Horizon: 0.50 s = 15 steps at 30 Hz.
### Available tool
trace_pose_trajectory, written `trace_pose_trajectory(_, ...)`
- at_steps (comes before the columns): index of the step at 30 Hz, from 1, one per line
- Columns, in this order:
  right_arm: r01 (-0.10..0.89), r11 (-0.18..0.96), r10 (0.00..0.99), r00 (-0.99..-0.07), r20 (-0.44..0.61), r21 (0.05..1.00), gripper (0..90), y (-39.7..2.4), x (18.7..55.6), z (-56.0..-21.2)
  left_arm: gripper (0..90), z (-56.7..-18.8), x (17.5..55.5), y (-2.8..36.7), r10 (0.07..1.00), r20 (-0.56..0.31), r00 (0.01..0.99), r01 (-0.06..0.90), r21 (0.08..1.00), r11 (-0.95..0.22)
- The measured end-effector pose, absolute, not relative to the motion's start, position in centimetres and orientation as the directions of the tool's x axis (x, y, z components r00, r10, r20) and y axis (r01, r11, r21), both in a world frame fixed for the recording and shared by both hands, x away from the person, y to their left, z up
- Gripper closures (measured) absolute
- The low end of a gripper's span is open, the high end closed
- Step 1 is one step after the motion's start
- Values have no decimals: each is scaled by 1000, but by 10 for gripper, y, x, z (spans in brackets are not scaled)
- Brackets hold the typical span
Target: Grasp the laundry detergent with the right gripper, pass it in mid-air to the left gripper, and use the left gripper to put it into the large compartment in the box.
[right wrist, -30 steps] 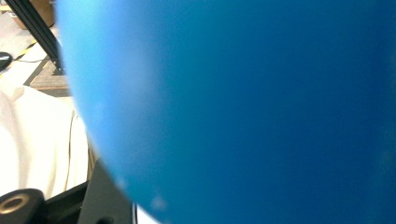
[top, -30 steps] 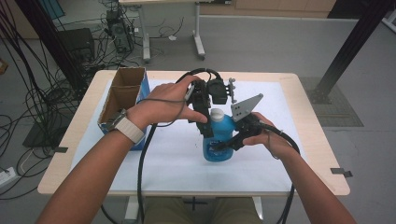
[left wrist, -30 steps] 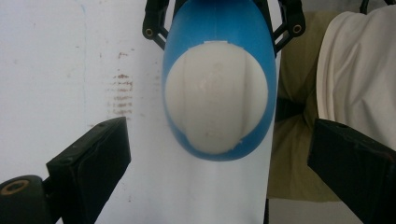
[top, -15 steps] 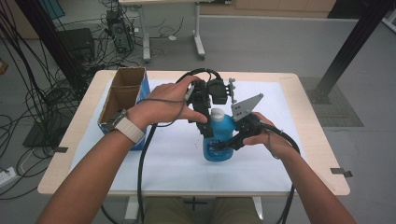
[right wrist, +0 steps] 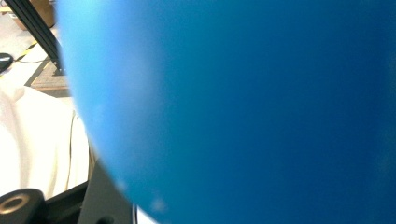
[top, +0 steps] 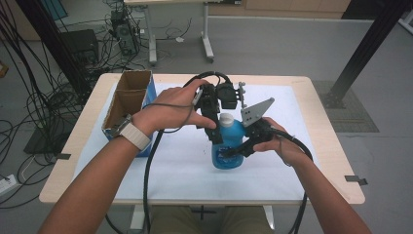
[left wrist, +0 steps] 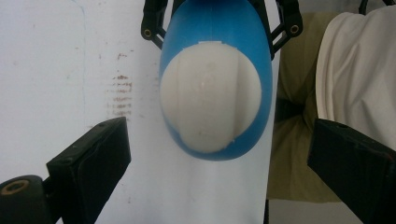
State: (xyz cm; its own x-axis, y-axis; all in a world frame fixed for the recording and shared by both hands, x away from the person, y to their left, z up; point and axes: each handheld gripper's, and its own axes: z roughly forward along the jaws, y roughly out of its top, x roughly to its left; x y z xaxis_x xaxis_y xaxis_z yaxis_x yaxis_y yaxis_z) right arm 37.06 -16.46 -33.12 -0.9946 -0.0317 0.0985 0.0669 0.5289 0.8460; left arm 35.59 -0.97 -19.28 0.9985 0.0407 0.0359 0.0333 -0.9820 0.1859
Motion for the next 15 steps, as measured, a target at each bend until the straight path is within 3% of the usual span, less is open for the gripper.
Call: trace_pose_trajectory(15,70,536,-32,-994,103,841,439,-164,371,-329,68,-195,356,-13,40,37,998,33,185,-982)
